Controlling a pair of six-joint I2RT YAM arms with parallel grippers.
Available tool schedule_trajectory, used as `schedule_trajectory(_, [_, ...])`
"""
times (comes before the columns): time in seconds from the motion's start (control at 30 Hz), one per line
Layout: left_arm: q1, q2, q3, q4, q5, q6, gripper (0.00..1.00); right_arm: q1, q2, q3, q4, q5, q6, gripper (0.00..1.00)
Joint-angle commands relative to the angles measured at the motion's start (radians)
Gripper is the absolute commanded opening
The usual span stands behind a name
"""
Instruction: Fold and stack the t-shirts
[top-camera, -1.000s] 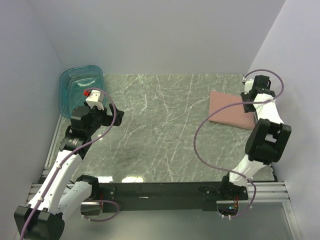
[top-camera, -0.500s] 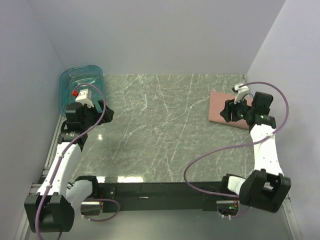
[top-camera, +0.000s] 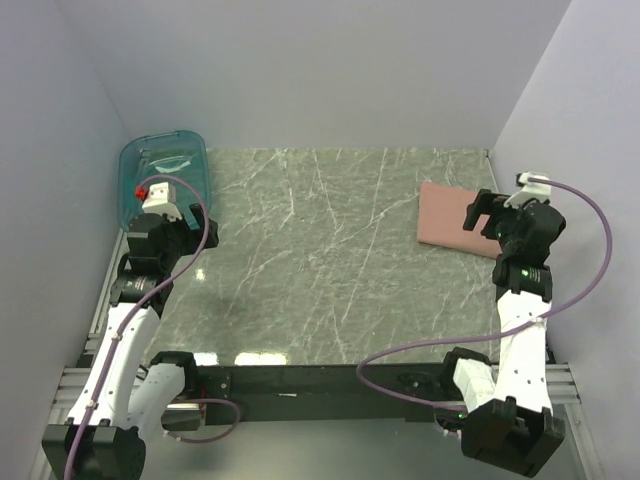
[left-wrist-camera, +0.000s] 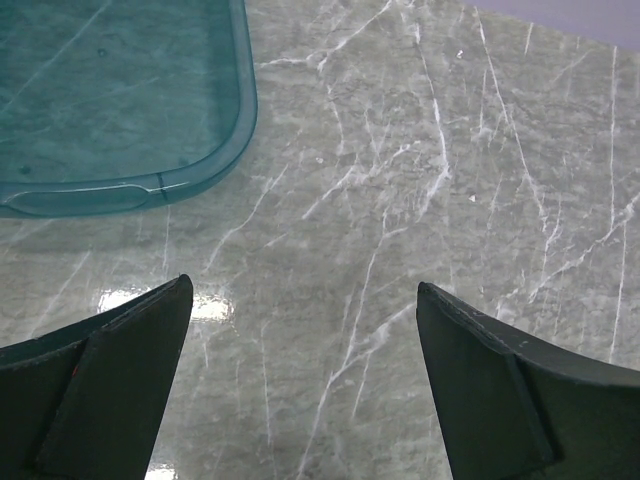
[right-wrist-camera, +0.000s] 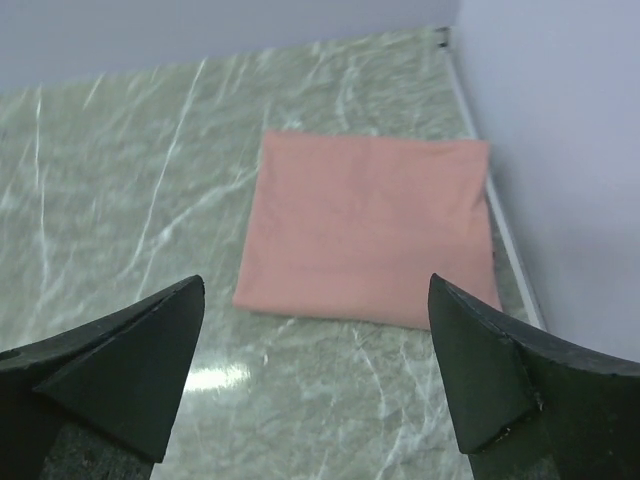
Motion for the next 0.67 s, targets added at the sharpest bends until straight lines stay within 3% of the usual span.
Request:
schedule_trajectory(0.0, [-0.011, -0.026, 0.014, 0.024, -0.02, 0.011, 0.99, -0.006, -0.015, 0.013, 0.056, 0.172, 0.156, 0.98])
schedule_trajectory(0.47, [-0.028, -0.058, 0.011, 0.035, 0.001, 0.003, 0.99, -0.03, -0.03, -0.035, 0.059, 0.242, 0.112, 1.0])
schedule_trajectory(0.63, [-0.03, -0.061, 0.009, 0.035, 0.0, 0.003, 0.99, -0.038, -0.056, -0.041, 0.06, 0.17, 0.055, 1.0])
